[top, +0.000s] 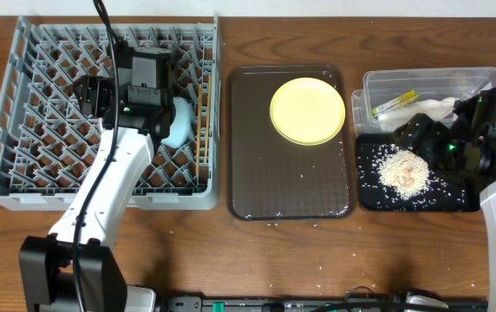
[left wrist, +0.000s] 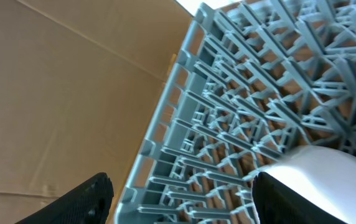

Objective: Sort waste into correct bins and load items into the dishwasher

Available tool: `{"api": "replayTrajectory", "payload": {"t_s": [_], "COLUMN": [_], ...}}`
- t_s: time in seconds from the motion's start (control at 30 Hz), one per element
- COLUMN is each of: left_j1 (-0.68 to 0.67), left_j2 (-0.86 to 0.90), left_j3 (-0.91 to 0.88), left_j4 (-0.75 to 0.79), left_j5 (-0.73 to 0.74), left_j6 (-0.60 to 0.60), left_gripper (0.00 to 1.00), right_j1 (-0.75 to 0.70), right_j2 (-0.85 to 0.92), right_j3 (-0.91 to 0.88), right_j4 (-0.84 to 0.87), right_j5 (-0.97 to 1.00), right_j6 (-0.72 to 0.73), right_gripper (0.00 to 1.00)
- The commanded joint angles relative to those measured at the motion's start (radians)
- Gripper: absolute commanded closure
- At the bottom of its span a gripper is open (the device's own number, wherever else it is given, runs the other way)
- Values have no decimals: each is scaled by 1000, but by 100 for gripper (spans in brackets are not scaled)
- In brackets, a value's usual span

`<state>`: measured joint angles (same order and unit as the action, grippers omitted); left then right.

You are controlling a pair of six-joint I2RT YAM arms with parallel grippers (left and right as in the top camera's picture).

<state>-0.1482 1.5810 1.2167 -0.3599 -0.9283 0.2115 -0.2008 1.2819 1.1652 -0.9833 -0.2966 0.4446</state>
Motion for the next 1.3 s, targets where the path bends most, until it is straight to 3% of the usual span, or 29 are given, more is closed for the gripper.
{"api": "replayTrajectory", "payload": {"t_s": [0.0, 0.17, 0.3, 0.37, 0.43, 0.5, 0.6, 0.7, 0.87, 1.13, 1.27], "left_j1": [-21, -98, -137, -139, -139, -138, -131, -108, -56, -33, -33], "left_j2": [-3, -91, -175, -198, -195, -175, -120, -65, 24, 53, 54], "left_j3": [-14, -14, -14, -14, -14, -16, -16, -16, -16, -17, -18], "left_j4": [-6, -6, -51, -87, -119, -135, -119, -85, -81, -140, -184], "left_j5": [27, 73, 317, 495, 617, 648, 620, 576, 637, 979, 1004], "left_j6": [-60, -69, -129, -168, -211, -214, -213, -214, -240, -240, -240], "left_gripper": [26, 26, 30, 41, 58, 75, 92, 92, 92, 92, 92], "right_j1": [-3, -3, -3, -3, -3, -3, -3, -3, -3, -3, -3], "right_j2": [1, 1, 1, 1, 1, 1, 1, 1, 1, 1, 1], "right_j3": [0, 0, 0, 0, 0, 0, 0, 0, 0, 0, 0], "right_j4": [-1, -1, -1, -1, -1, -1, -1, -1, -1, -1, -1], "right_j5": [-6, -6, -6, -6, -6, -7, -6, -6, -6, -6, -6], "right_j6": [3, 3, 3, 3, 3, 3, 3, 3, 3, 3, 3], "right_gripper": [1, 1, 1, 1, 1, 1, 1, 1, 1, 1, 1]}}
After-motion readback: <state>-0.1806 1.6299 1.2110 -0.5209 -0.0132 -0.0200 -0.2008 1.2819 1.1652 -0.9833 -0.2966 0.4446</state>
